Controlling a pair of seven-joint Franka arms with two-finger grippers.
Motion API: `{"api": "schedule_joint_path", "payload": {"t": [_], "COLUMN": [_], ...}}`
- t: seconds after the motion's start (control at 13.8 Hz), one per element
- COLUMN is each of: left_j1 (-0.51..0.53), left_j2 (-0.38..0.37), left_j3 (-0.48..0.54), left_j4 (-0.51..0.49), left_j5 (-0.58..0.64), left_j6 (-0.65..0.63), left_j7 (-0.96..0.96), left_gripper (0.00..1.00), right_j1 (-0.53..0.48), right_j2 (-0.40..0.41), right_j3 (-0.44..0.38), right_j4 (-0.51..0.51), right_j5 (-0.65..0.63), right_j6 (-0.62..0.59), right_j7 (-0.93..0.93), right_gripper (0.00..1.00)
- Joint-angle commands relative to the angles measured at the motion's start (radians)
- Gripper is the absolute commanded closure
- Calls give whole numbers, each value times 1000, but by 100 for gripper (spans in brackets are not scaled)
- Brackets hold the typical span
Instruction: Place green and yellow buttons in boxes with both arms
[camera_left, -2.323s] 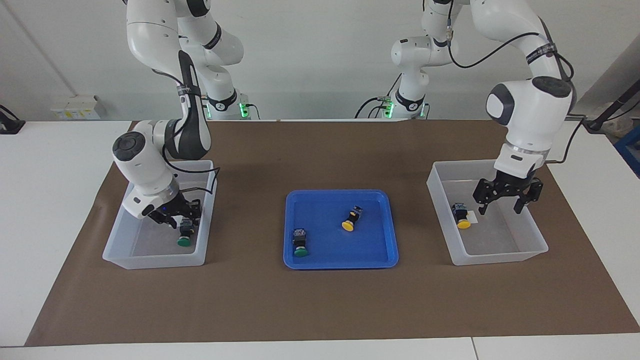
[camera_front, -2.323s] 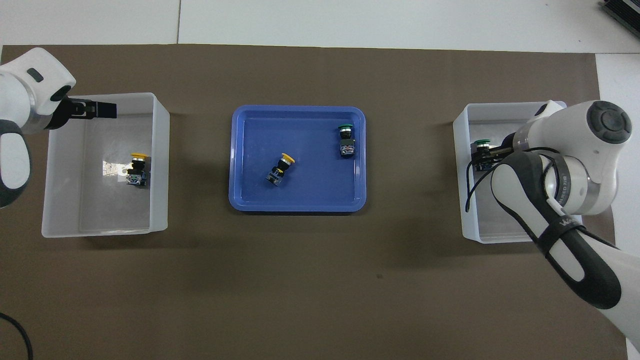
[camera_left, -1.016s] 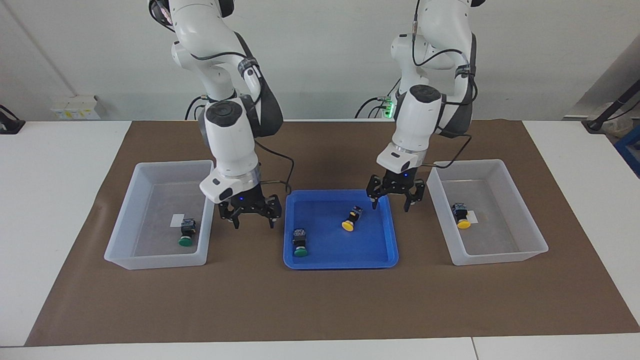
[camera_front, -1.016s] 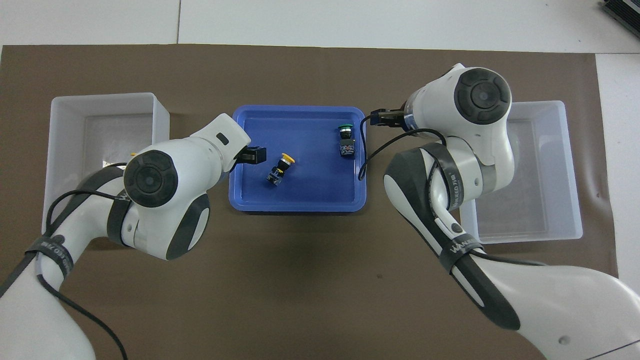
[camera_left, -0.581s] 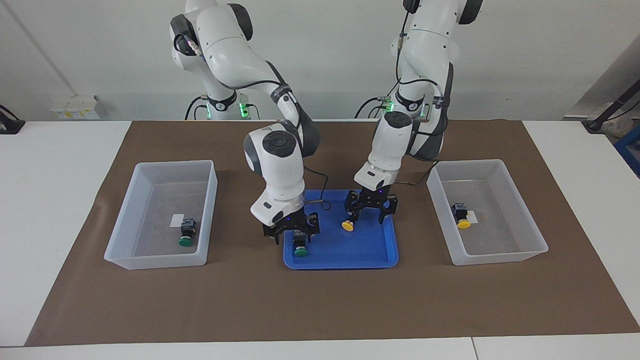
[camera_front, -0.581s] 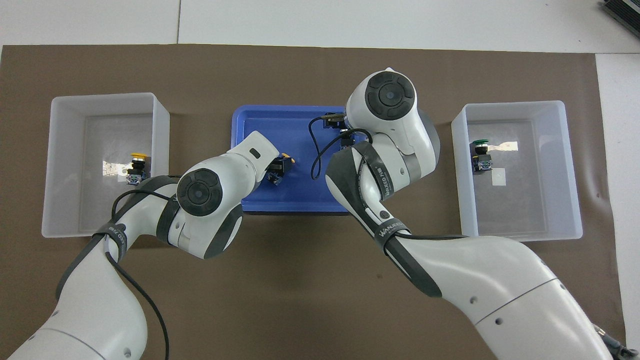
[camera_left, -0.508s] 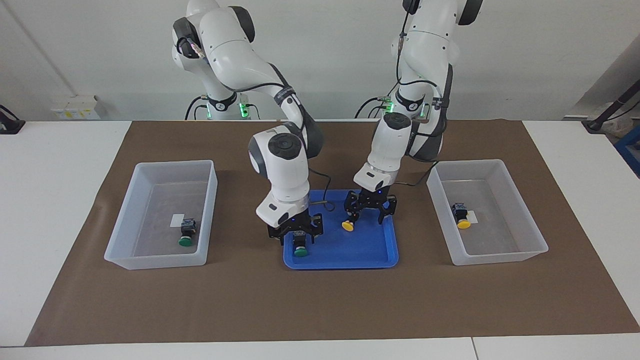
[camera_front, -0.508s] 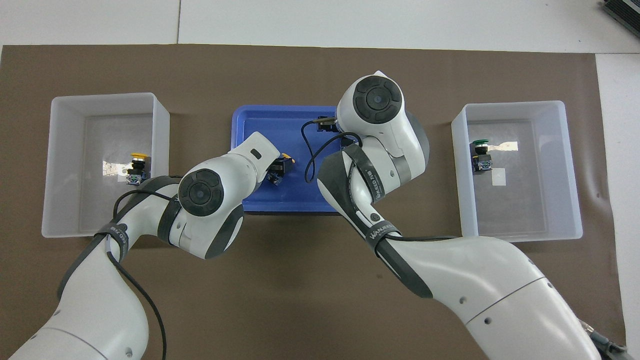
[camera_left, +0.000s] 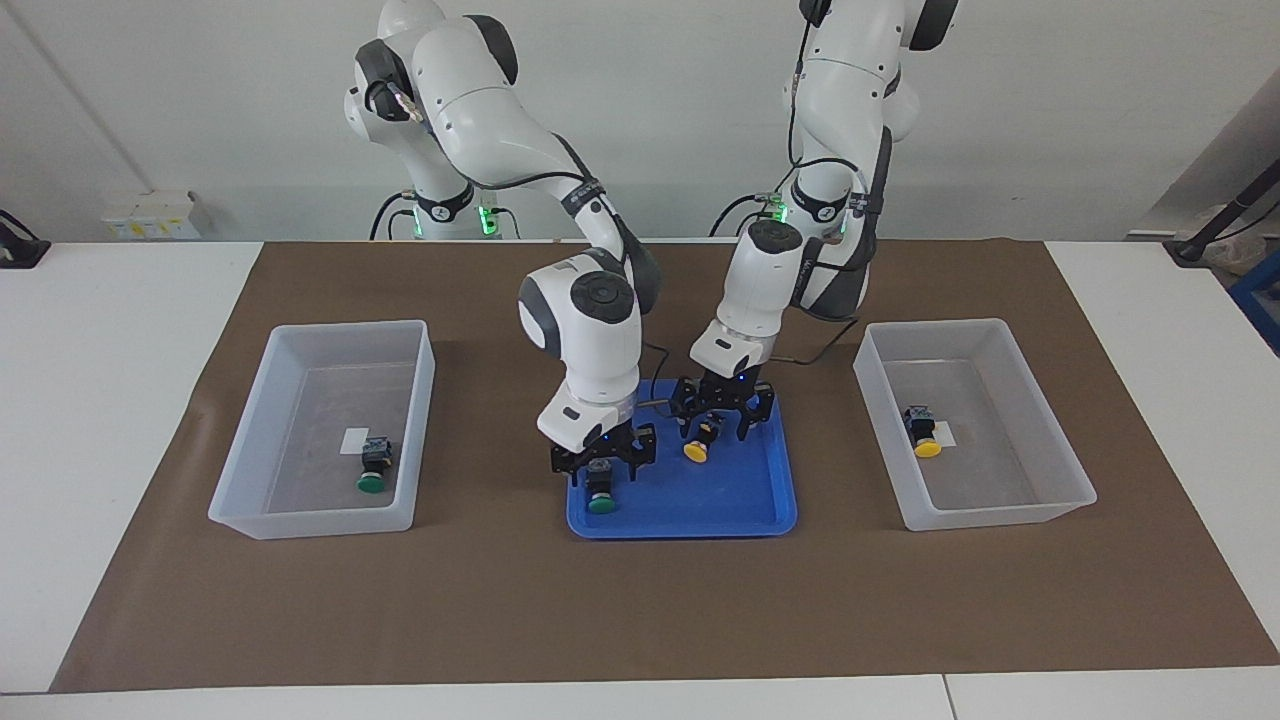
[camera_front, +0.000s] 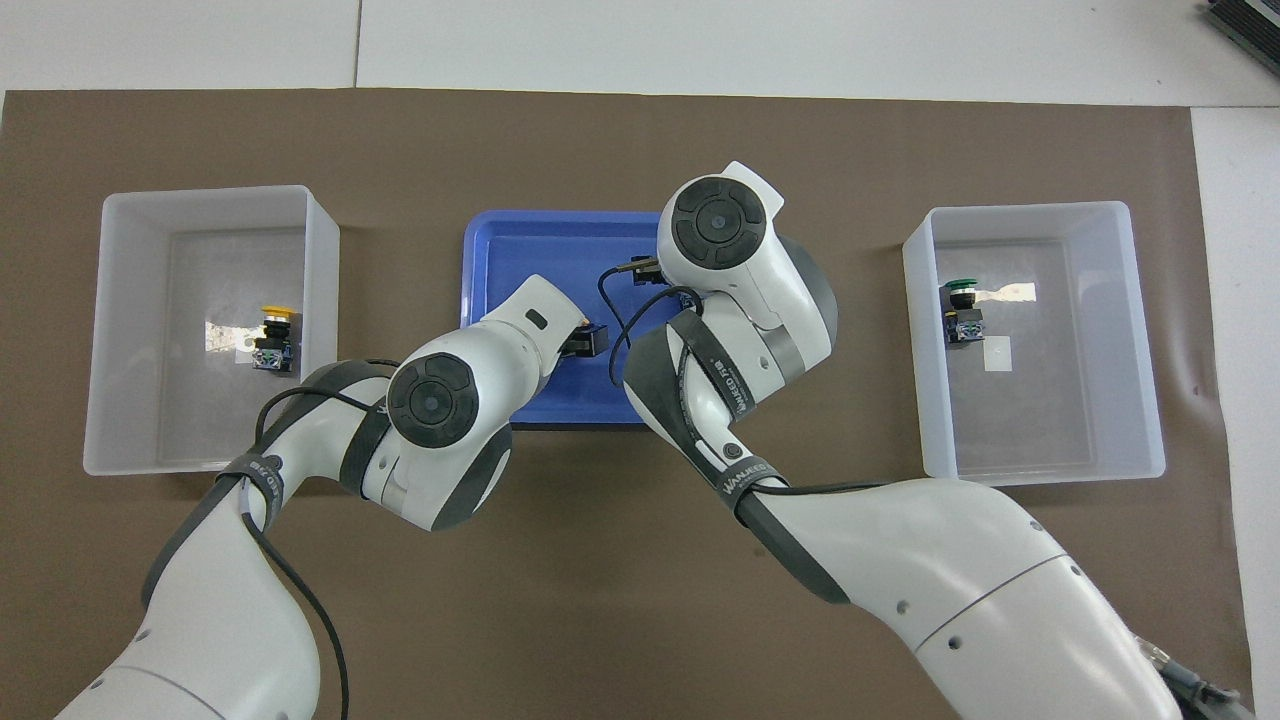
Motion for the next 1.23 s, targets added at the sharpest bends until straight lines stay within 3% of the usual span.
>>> {"api": "schedule_joint_path", "payload": {"t": [0.0, 0.07, 0.29, 0.44, 0.73, 1.16], "left_j1": [-17, -20, -27, -23, 17, 72], "left_j2": [-15, -15, -15, -15, -10, -7], "left_j3": [15, 15, 16, 18, 22, 25], "left_j4": [-50, -60, -82, -82, -68, -2], "left_j5": [2, 2, 2, 2, 4, 15], "left_j6": [4, 4, 4, 6, 3, 0], "left_j7": [-18, -18, -12, 2, 52, 63], "left_gripper": [1, 5, 46, 59, 97, 100], "right_j1": [0, 0, 1, 27, 26, 20], "right_j2": [-35, -37, -42, -45, -54, -68], "right_j3": [4, 6, 6, 6, 6, 6], "right_j4": [-84, -96, -104, -107, -135, -188], "right_j5": [-31, -31, -31, -28, -30, -28], "right_j6": [60, 74, 86, 83, 105, 152], "right_j7": [23, 24, 25, 37, 48, 51], "right_gripper": [14, 16, 20, 21, 21, 21]}}
